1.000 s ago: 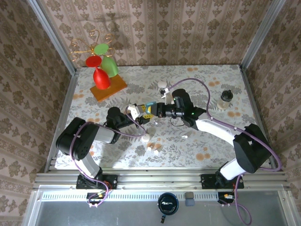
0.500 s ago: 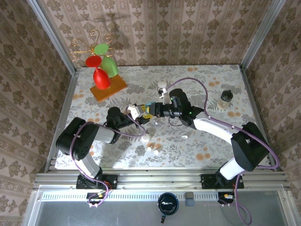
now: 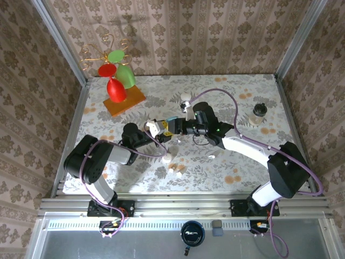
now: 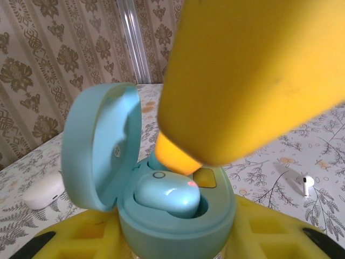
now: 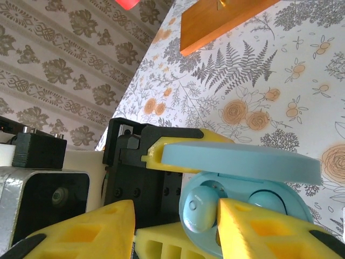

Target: Insert the wireless bluetooth earbuds into the charging case

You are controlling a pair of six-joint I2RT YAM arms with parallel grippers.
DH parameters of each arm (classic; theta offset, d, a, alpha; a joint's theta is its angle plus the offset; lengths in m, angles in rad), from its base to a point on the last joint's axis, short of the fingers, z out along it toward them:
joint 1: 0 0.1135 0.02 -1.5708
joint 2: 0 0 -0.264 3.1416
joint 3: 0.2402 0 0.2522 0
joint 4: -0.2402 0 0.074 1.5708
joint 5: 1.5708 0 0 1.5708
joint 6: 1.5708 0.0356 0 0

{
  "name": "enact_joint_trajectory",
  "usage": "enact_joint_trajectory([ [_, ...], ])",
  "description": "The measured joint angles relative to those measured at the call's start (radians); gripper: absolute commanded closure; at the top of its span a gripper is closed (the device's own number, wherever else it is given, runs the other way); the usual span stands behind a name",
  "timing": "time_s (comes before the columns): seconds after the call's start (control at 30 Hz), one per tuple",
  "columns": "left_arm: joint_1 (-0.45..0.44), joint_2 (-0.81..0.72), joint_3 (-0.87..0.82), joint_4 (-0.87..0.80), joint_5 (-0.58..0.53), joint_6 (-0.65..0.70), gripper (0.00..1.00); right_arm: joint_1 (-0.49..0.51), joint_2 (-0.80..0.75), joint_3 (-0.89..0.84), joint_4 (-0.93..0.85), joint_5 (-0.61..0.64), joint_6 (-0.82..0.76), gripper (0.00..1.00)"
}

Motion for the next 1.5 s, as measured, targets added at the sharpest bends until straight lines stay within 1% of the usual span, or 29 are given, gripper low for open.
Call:
enact_joint_trajectory([
  [0.13, 0.006, -0.006, -0.010, 0.007, 0.001, 0.000, 0.62, 0.000, -0.035, -0.027, 0.006, 0.011, -0.003, 0.50],
  [0.3, 0.021, -0.008, -0.017, 0.006, 0.000, 0.008, 0.62, -0.006, -0.076, -0.043, 0.018, 0.011, -0.011, 0.56],
  [0.43, 0.026, -0.008, -0.026, 0.006, 0.000, 0.020, 0.62, -0.016, -0.083, -0.032, 0.006, 0.011, -0.031, 0.57],
  [0.53, 0.027, -0.008, -0.031, 0.006, 0.000, 0.026, 0.62, -0.018, -0.069, 0.025, -0.044, 0.013, -0.050, 0.57],
  [0.77, 0.026, -0.010, -0.035, 0.006, 0.000, 0.029, 0.62, -0.018, 0.044, 0.224, -0.152, 0.018, -0.103, 0.57],
  [0.87, 0.026, -0.013, -0.035, 0.006, 0.000, 0.029, 0.62, -0.018, 0.086, 0.257, -0.175, 0.016, -0.116, 0.57],
  [1.0, 0.026, -0.015, -0.035, 0.005, -0.004, 0.028, 0.62, -0.018, 0.106, 0.257, -0.212, 0.006, -0.129, 0.56],
  [1.2, 0.026, -0.017, -0.036, 0.006, -0.012, 0.012, 0.62, -0.023, 0.102, 0.237, -0.220, -0.004, -0.135, 0.56],
  [1.4, 0.026, -0.017, -0.033, 0.006, -0.014, -0.029, 0.62, -0.052, 0.055, 0.165, -0.197, -0.004, -0.103, 0.50],
  [1.5, 0.026, -0.017, -0.026, 0.006, -0.019, -0.056, 0.62, -0.103, 0.019, 0.106, -0.130, -0.033, -0.038, 0.43],
])
